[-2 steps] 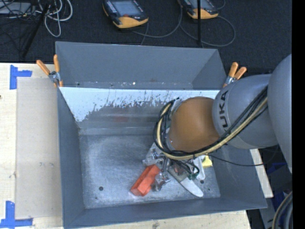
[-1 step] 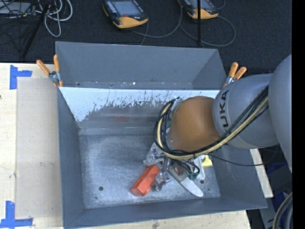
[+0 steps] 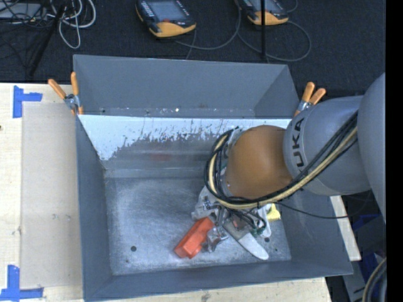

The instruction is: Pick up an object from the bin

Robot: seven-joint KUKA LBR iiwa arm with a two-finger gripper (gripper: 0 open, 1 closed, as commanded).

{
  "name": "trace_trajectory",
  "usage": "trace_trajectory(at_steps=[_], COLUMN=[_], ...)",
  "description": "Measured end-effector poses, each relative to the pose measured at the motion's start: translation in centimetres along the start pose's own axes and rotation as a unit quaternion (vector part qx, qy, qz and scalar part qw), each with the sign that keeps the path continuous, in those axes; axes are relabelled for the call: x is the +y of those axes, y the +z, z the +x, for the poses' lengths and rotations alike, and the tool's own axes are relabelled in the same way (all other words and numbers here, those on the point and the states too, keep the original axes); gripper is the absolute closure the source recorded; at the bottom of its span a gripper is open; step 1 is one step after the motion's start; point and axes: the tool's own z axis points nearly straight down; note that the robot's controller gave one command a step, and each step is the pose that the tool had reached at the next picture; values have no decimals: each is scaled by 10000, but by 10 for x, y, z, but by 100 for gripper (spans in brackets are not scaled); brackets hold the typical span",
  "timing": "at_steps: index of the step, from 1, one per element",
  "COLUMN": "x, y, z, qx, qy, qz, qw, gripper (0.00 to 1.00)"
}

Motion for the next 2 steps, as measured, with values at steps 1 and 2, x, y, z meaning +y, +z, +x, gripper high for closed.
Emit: trace_trajectory(at_steps=[1, 2], x=[0, 0], y=[-3, -7], z=[0, 1], qx=[10, 30], qy=[8, 12], qz=[5, 3], qw=[10000, 10000], gripper=[100, 100])
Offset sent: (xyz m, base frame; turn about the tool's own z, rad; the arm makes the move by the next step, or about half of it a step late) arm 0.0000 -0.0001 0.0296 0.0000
